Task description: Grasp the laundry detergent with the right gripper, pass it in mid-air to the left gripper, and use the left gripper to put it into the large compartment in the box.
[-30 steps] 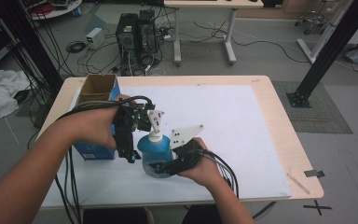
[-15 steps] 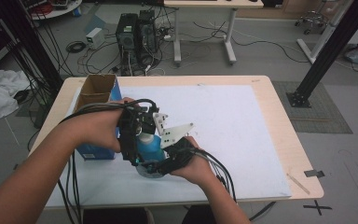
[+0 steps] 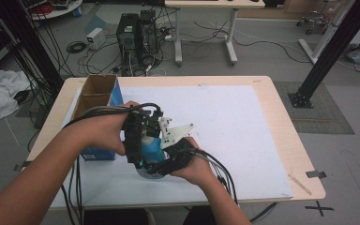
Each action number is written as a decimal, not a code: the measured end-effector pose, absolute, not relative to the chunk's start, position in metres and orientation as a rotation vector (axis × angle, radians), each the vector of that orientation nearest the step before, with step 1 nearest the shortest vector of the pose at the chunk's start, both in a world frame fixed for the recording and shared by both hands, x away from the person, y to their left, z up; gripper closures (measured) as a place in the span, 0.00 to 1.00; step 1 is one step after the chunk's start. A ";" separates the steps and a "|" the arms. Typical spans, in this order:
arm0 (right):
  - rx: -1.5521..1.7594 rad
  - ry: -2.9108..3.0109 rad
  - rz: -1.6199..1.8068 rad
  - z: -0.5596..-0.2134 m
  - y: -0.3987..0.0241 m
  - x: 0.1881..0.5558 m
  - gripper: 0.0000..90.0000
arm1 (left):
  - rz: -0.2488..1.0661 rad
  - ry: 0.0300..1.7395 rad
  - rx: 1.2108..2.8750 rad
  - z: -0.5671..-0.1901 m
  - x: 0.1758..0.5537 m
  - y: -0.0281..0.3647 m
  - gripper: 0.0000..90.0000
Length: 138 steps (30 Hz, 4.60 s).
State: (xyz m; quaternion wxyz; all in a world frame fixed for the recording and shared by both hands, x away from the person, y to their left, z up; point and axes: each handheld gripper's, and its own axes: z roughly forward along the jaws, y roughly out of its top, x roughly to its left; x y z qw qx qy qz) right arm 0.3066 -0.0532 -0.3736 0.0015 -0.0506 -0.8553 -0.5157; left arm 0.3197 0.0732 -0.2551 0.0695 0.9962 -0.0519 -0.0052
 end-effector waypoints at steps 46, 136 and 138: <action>-0.171 -2.660 -1.635 -0.374 -0.051 0.307 0.53 | -0.033 -0.189 3.028 -0.258 0.320 0.068 0.32; -0.452 -2.959 -1.245 -0.314 -0.136 0.316 0.18 | 0.002 0.261 3.064 -0.195 0.346 0.102 0.44; -0.463 -2.979 -1.204 -0.311 -0.140 0.319 0.18 | -0.002 0.301 3.054 -0.188 0.349 0.106 0.44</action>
